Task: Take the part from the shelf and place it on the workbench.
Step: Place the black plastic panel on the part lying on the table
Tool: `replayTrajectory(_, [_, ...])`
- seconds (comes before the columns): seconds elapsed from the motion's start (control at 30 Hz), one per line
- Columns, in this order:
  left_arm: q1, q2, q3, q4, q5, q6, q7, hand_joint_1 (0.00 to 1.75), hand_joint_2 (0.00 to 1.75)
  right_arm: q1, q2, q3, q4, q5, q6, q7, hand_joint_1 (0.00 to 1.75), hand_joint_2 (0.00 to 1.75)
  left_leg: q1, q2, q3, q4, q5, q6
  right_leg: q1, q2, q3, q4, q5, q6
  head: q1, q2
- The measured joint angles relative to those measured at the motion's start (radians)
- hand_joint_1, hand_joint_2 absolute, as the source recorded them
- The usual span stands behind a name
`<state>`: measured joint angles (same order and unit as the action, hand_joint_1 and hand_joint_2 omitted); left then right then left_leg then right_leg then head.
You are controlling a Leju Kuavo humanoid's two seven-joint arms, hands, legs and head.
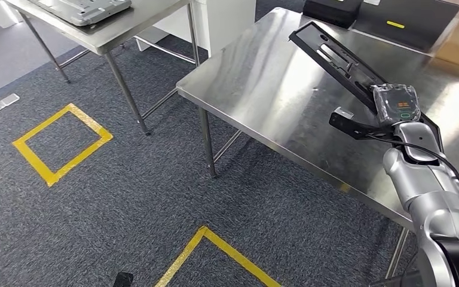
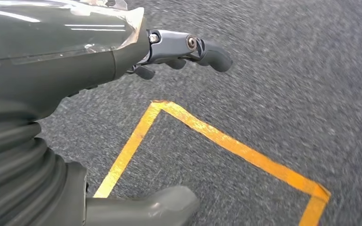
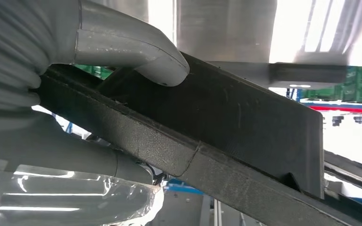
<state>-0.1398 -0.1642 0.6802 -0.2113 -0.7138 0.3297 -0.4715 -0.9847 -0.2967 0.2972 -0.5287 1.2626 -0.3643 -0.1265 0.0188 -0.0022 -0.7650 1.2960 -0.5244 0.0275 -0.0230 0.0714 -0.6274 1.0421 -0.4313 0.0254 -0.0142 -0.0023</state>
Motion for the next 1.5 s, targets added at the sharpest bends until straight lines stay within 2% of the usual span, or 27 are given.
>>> replayTrajectory(0.1, [0.000,0.003,0.000,0.000,0.000,0.005,-0.006,0.00,1.75,-0.004,0.002,-0.001,0.000,0.003,0.000,0.000,1.69,1.75,-0.011,-0.062,0.107,-0.183,0.069,0.037,0.003,0.037,-0.001,-0.001,0.005,0.001,0.002,0.000])
replayTrajectory(0.17, [-0.001,0.005,0.000,-0.001,0.001,0.008,-0.017,0.00,1.75,-0.006,0.003,-0.002,0.000,0.005,0.001,0.001,1.69,1.75,-0.017,-0.084,0.137,-0.234,0.077,0.047,-0.003,0.056,-0.005,-0.004,0.009,0.009,0.001,0.000])
replayTrajectory(0.23, [-0.002,0.003,0.000,-0.001,0.003,0.008,-0.032,0.00,1.75,-0.007,0.001,-0.002,0.000,0.008,0.002,0.001,1.69,1.75,-0.020,-0.059,0.145,-0.251,0.085,0.047,-0.005,0.076,-0.009,-0.011,0.017,0.022,-0.003,0.000])
replayTrajectory(0.27, [-0.004,0.002,0.000,-0.001,0.005,0.009,-0.040,0.00,1.75,-0.007,-0.002,-0.003,0.000,0.010,0.002,0.002,1.69,1.75,-0.019,-0.044,0.151,-0.266,0.092,0.047,-0.001,0.067,-0.016,-0.009,0.016,0.025,-0.003,0.000])
replayTrajectory(0.33, [-0.006,0.000,0.002,-0.001,0.009,0.010,-0.051,0.00,1.75,-0.010,-0.006,-0.005,0.001,0.012,0.003,0.003,1.69,1.75,-0.015,-0.016,0.161,-0.295,0.109,0.049,0.008,0.010,-0.047,0.046,-0.015,0.022,0.003,0.000])
replayTrajectory(0.37, [-0.007,0.000,0.003,-0.001,0.011,0.010,-0.054,0.00,1.75,-0.012,-0.007,-0.006,0.002,0.011,0.003,0.003,1.69,1.75,-0.018,-0.003,0.161,-0.300,0.112,0.049,0.009,-0.026,-0.074,0.103,-0.043,0.017,0.005,0.000])
replayTrajectory(0.43, [-0.005,-0.001,0.004,-0.001,0.013,0.010,-0.057,0.00,1.75,-0.011,-0.004,-0.007,0.004,0.012,0.004,0.004,1.69,1.75,-0.019,0.027,0.157,-0.301,0.114,0.050,0.007,-0.054,-0.124,0.218,-0.087,0.019,0.008,0.000])
replayTrajectory(0.47, [-0.004,-0.002,0.004,-0.001,0.013,0.010,-0.060,0.00,1.75,-0.008,-0.003,-0.007,0.005,0.012,0.005,0.004,1.69,1.75,-0.019,0.042,0.156,-0.301,0.114,0.049,0.006,-0.059,-0.131,0.241,-0.093,0.025,0.008,0.000])
replayTrajectory(0.5, [-0.004,-0.003,0.004,-0.001,0.014,0.010,-0.065,0.00,1.75,-0.006,-0.003,-0.007,0.007,0.013,0.005,0.004,1.69,1.75,-0.019,0.056,0.155,-0.300,0.113,0.049,0.003,-0.064,-0.117,0.223,-0.083,0.034,0.008,0.000])
replayTrajectory(0.57, [-0.004,-0.004,0.004,-0.001,0.015,0.017,-0.080,0.00,1.75,-0.005,-0.003,-0.008,0.008,0.015,0.007,0.004,1.69,1.75,-0.019,0.083,0.154,-0.295,0.110,0.044,-0.001,-0.095,-0.038,0.088,-0.038,0.052,0.009,0.000])
replayTrajectory(0.6, [-0.005,-0.005,0.005,-0.001,0.016,0.023,-0.089,0.00,1.75,-0.007,-0.002,-0.008,0.009,0.017,0.010,0.003,1.69,1.75,-0.021,0.095,0.152,-0.290,0.108,0.040,0.001,-0.112,0.001,0.022,-0.018,0.054,0.008,0.000])
replayTrajectory(0.67, [-0.005,-0.006,0.005,-0.001,0.018,0.039,-0.110,0.00,1.75,-0.009,0.002,-0.008,0.012,0.019,0.025,-0.006,1.69,1.75,-0.027,0.117,0.150,-0.283,0.102,0.028,0.006,-0.124,0.034,-0.042,-0.001,0.042,0.006,0.000])
replayTrajectory(0.73, [-0.006,-0.007,0.006,-0.001,0.018,0.053,-0.131,0.00,1.75,-0.009,0.008,-0.008,0.020,0.016,0.049,-0.021,1.69,1.75,-0.028,0.136,0.150,-0.280,0.101,0.021,0.006,-0.098,0.029,-0.041,0.007,0.025,0.003,0.000])
replayTrajectory(0.77, [-0.008,-0.008,0.007,-0.001,0.018,0.058,-0.138,0.00,1.75,-0.009,0.014,-0.008,0.026,0.015,0.058,-0.029,1.69,1.75,-0.025,0.126,0.147,-0.274,0.096,0.015,0.001,-0.086,0.026,-0.041,0.011,0.019,0.002,0.000])
replayTrajectory(0.83, [-0.011,-0.009,0.009,-0.001,0.018,0.061,-0.146,0.00,1.75,-0.009,0.031,-0.007,0.036,0.019,0.064,-0.036,1.69,1.75,-0.017,0.069,0.126,-0.221,0.054,0.002,-0.008,-0.066,0.023,-0.042,0.019,0.006,0.001,0.000])
replayTrajectory(0.9, [-0.011,-0.009,0.010,-0.001,0.017,0.061,-0.148,0.00,1.75,-0.010,0.054,-0.006,0.043,0.025,0.062,-0.035,1.69,1.75,-0.013,0.014,0.074,-0.097,-0.017,-0.007,-0.009,-0.046,0.018,-0.041,0.024,-0.002,0.000,0.000])
replayTrajectory(0.97, [-0.011,-0.009,0.011,-0.001,0.015,0.061,-0.148,0.00,1.75,-0.010,0.072,-0.004,0.052,0.030,0.060,-0.034,1.69,1.75,-0.011,0.004,0.033,-0.001,-0.051,-0.009,-0.008,-0.024,0.014,-0.041,0.027,-0.006,-0.001,0.000])
replayTrajectory(1.0, [-0.011,-0.009,0.011,-0.001,0.015,0.061,-0.148,0.00,1.75,-0.010,0.077,-0.003,0.056,0.031,0.059,-0.033,1.69,1.75,-0.010,0.003,0.037,-0.004,-0.040,-0.009,-0.008,-0.015,0.013,-0.040,0.028,-0.006,0.000,0.000])
replayTrajectory(1.03, [-0.011,-0.009,0.011,-0.001,0.015,0.061,-0.148,0.00,1.75,-0.010,0.081,-0.002,0.059,0.032,0.059,-0.033,1.69,1.75,-0.008,0.000,0.061,-0.046,-0.012,-0.007,-0.009,-0.005,0.012,-0.039,0.029,-0.005,0.000,0.000])
replayTrajectory(1.13, [-0.011,-0.010,0.013,-0.001,0.015,0.061,-0.148,0.00,1.75,-0.016,0.086,-0.002,0.063,0.032,0.057,-0.033,1.69,1.75,0.001,-0.038,0.157,-0.229,0.061,-0.007,-0.007,0.018,0.007,-0.034,0.033,0.003,0.000,0.000])
replayTrajectory(1.17, [-0.011,-0.010,0.015,-0.001,0.015,0.061,-0.149,0.00,1.75,-0.020,0.088,-0.002,0.063,0.032,0.057,-0.033,1.69,1.75,0.000,-0.045,0.168,-0.254,0.067,-0.006,-0.005,0.025,0.003,-0.034,0.036,0.008,0.001,0.000])
replayTrajectory(1.23, [-0.011,-0.010,0.017,0.000,0.015,0.061,-0.149,0.00,1.75,-0.024,0.088,-0.001,0.065,0.032,0.056,-0.032,1.69,1.75,-0.007,-0.033,0.165,-0.259,0.071,0.003,-0.001,0.037,-0.003,-0.040,0.044,0.022,0.002,0.000])
replayTrajectory(1.27, [-0.011,-0.010,0.018,0.000,0.015,0.062,-0.149,0.00,1.75,-0.024,0.087,-0.001,0.066,0.033,0.055,-0.032,1.69,1.75,-0.009,-0.025,0.165,-0.264,0.077,0.011,-0.002,0.034,-0.008,-0.040,0.045,0.027,0.001,0.000])
replayTrajectory(1.33, [-0.013,-0.011,0.019,-0.001,0.014,0.062,-0.147,0.00,1.75,-0.027,0.085,-0.001,0.069,0.035,0.052,-0.031,1.69,1.75,-0.010,-0.012,0.163,-0.274,0.089,0.031,0.000,-0.004,-0.035,0.005,0.017,0.029,0.005,0.000])
replayTrajectory(1.4, [-0.012,-0.011,0.020,0.000,0.014,0.052,-0.135,0.00,1.75,-0.031,0.085,-0.001,0.073,0.037,0.050,-0.029,1.69,1.75,-0.014,-0.001,0.156,-0.278,0.096,0.043,0.001,-0.048,-0.088,0.130,-0.045,0.022,0.010,0.000])
replayTrajectory(1.47, [-0.010,-0.010,0.020,0.000,0.014,0.026,-0.112,0.00,1.75,-0.030,0.088,0.000,0.078,0.043,0.050,-0.026,1.69,1.75,-0.018,0.010,0.149,-0.277,0.100,0.047,0.001,-0.058,-0.129,0.240,-0.087,0.024,0.011,0.000])
replayTrajectory(1.5, [-0.009,-0.010,0.021,0.000,0.013,0.013,-0.100,0.00,1.75,-0.030,0.089,0.001,0.081,0.046,0.050,-0.023,1.69,1.75,-0.020,0.015,0.147,-0.277,0.101,0.048,0.001,-0.059,-0.125,0.246,-0.089,0.029,0.011,0.000])
